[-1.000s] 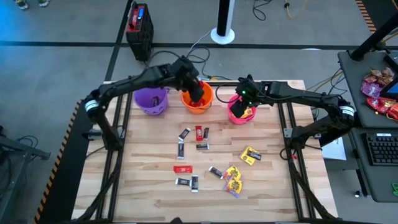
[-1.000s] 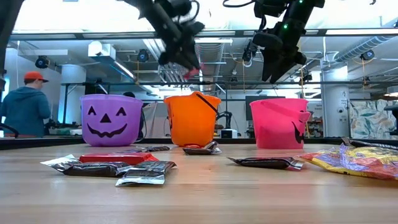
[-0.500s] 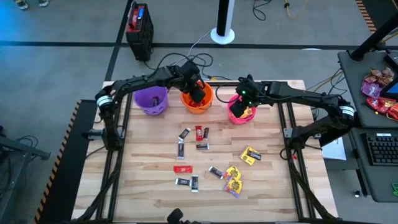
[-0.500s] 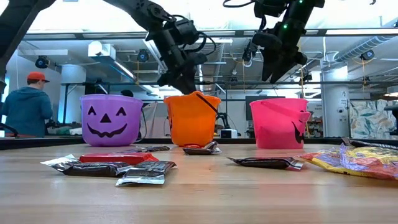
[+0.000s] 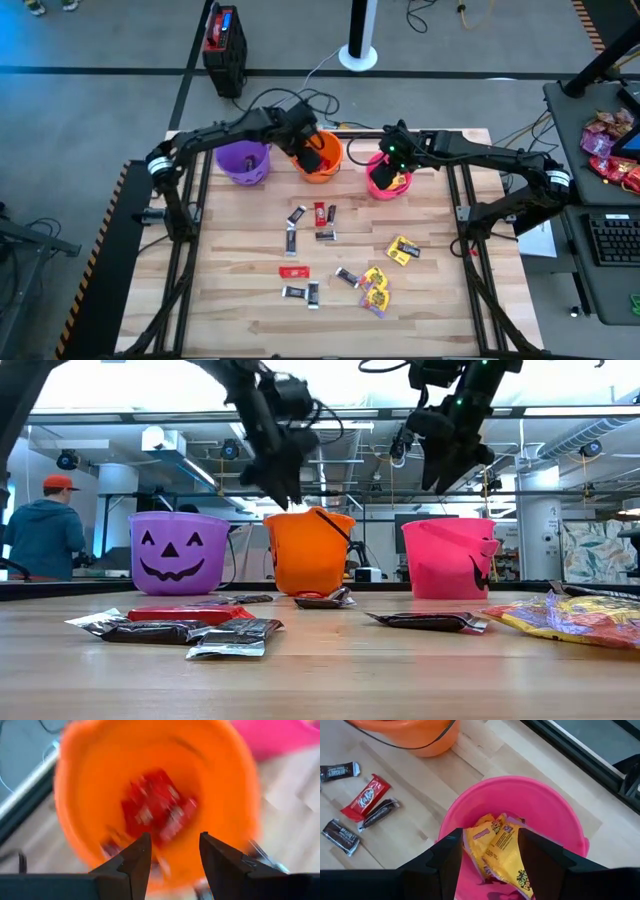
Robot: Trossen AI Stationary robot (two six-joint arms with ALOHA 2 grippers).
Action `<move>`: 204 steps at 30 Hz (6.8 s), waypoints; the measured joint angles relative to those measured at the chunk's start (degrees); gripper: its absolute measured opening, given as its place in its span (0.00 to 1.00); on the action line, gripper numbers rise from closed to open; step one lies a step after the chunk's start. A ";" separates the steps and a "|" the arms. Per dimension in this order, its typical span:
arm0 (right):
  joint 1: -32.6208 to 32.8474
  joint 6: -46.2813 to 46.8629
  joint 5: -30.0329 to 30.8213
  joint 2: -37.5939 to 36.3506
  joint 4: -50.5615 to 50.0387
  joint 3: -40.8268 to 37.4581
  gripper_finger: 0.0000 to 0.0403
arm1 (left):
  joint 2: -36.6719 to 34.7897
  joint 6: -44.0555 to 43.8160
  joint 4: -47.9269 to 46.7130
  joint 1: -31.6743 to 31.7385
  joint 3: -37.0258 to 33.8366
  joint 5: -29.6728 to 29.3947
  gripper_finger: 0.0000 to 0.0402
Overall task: Sort candy by brand, put in halloween buckets
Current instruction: Put the black candy into the violet bucket
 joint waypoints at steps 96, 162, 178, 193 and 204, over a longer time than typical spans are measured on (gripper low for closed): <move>-0.02 -5.87 -6.84 0.00 3.65 -0.87 0.45 | -30.18 -45.62 -1.27 -33.61 -26.34 -14.21 0.00; 5.23 21.67 -17.63 -0.07 -8.33 6.59 0.45 | -18.99 8.32 -10.76 20.06 -19.62 -18.09 0.27; 28.82 28.14 -23.00 6.45 -17.16 -6.27 0.45 | -40.09 8.57 8.85 2.63 -19.50 -17.89 0.28; 29.38 19.91 -22.90 17.67 -7.50 -16.24 0.45 | -47.14 0.40 12.69 -3.80 -19.47 -17.90 0.28; 29.38 19.46 -22.26 19.79 -3.95 -16.31 0.25 | -45.06 -1.17 12.80 -4.22 -19.47 -17.89 0.28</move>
